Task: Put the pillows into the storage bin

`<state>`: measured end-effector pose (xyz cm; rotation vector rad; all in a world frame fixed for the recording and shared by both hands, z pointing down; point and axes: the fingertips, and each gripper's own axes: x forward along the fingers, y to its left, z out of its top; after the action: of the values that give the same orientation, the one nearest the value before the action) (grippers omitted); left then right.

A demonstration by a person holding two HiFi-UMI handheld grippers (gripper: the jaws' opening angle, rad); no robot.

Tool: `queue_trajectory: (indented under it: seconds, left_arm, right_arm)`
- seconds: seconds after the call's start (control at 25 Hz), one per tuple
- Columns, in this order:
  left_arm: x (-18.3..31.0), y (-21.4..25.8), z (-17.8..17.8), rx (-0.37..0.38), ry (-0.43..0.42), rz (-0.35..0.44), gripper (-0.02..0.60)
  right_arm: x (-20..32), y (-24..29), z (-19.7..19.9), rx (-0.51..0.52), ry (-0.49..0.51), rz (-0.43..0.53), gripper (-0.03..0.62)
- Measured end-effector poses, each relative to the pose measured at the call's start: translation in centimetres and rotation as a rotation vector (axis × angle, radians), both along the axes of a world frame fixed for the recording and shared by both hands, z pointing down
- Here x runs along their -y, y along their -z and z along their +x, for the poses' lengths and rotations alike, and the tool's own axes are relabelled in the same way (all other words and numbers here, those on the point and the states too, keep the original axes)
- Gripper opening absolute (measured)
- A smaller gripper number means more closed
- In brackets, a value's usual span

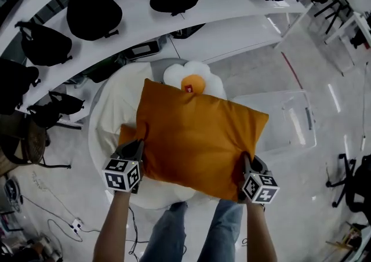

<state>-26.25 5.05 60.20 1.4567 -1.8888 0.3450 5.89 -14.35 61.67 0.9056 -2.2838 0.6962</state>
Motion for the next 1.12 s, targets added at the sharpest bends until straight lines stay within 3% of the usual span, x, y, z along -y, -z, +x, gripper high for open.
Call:
queue_trajectory:
  seconds: [0.24,0.48,0.76,1.12]
  left_arm:
    - [5.6,-0.5,5.0,0.016,0.017,0.000,0.026]
    - [11.4,-1.6,13.1,-0.016,0.071,-0.016,0.026]
    - [18.7,-4.0,23.2,-0.046,0.149,-0.038,0.026]
    - [27.2,-7.2,32.1,-0.115,0.173,-0.029,0.026]
  right_arm:
    - [6.1,-0.5,4.7,-0.001,0.018,0.005,0.018]
    - [14.1,-1.3,11.3,-0.028,0.088,0.000,0.020]
    - [23.9,-2.9,19.5,-0.091,0.165,0.007,0.020]
    - [33.4,-4.9,27.9,-0.201,0.189,0.069,0.021]
